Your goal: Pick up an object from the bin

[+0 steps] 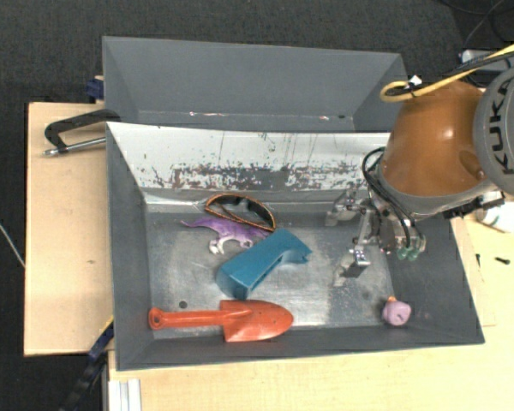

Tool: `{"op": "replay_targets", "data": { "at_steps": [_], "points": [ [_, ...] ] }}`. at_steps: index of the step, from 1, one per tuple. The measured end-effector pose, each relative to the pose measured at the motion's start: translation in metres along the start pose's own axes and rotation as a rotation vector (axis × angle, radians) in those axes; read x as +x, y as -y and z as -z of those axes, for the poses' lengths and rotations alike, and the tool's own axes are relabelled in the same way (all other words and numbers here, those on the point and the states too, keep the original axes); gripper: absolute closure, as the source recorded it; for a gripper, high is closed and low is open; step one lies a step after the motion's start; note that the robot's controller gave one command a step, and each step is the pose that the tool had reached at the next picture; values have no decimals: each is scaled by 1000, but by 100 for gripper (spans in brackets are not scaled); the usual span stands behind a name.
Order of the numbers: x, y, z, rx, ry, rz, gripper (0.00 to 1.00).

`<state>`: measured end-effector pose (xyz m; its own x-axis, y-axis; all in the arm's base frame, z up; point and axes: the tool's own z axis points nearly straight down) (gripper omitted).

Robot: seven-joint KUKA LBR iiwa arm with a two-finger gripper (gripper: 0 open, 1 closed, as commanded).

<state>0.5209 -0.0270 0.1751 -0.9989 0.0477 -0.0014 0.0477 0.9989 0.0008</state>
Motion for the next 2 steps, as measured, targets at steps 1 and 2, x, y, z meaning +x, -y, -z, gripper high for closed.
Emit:
{"op": "replay_targets", "data": {
  "at_steps": [1,2],
  "points": [
    [-38,-44,-45,-1,13,-63,0],
    [-13,-80,-96,-2,9,-119,0]
  ]
}}
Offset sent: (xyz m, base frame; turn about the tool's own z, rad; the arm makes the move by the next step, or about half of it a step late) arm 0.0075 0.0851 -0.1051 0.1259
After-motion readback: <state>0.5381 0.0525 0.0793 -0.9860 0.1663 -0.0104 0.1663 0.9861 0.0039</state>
